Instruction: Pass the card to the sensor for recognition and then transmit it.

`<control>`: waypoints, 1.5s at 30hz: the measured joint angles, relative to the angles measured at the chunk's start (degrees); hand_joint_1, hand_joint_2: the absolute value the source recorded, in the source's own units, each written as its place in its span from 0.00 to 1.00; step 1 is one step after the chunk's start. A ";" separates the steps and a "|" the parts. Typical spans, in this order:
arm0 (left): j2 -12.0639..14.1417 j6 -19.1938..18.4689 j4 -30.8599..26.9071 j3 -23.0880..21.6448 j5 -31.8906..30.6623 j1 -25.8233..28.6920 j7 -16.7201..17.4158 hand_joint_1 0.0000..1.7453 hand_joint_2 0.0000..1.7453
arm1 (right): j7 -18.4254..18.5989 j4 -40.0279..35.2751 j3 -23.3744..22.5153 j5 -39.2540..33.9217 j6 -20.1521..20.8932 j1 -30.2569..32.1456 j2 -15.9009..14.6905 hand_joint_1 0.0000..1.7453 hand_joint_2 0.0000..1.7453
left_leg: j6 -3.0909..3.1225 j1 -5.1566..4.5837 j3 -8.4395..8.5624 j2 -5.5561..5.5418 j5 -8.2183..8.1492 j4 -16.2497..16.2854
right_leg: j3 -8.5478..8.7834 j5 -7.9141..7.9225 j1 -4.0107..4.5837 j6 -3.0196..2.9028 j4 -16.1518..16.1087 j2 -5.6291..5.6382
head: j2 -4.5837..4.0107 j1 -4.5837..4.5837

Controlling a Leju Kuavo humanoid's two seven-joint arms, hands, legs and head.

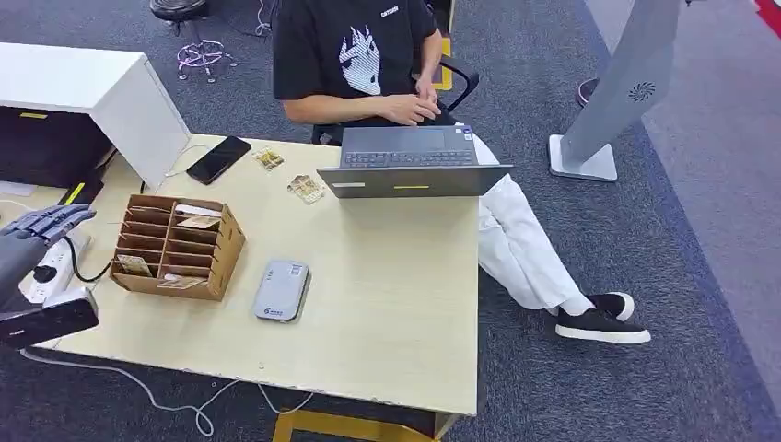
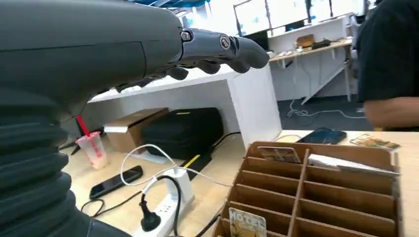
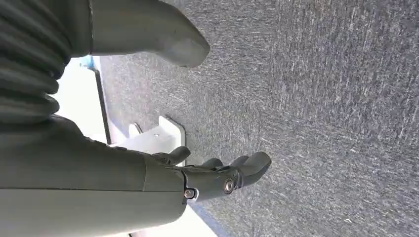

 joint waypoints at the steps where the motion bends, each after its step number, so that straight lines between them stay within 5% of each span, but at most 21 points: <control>1: -0.33 0.04 0.46 -0.09 -0.31 -0.22 0.00 0.00 1.00 | -0.09 0.00 -0.07 -0.02 0.02 -0.01 0.00 0.00 1.00 | 0.00 0.00 0.00 0.00 0.00 0.00 | 0.00 0.00 0.00 0.00 0.00 0.00 | 0.00 0.02; 22: -9.42 4.11 5.34 -4.39 -3.26 2.20 -2.97 0.00 1.00 | 0.68 -0.02 -0.31 1.88 0.09 -0.03 0.00 0.00 1.00 | 0.00 0.00 -0.01 0.01 0.00 0.00 | -0.01 0.00 0.00 0.00 -0.02 0.00 | 0.00 0.02; 45: -8.86 2.23 5.77 -2.87 -1.44 4.67 -1.49 0.00 1.00 | 0.76 -0.02 -0.74 1.99 0.22 -0.03 0.00 0.00 1.00 | 0.00 0.01 0.00 0.00 0.00 0.00 | -0.01 0.00 0.00 0.00 -0.01 0.00 | 0.00 0.04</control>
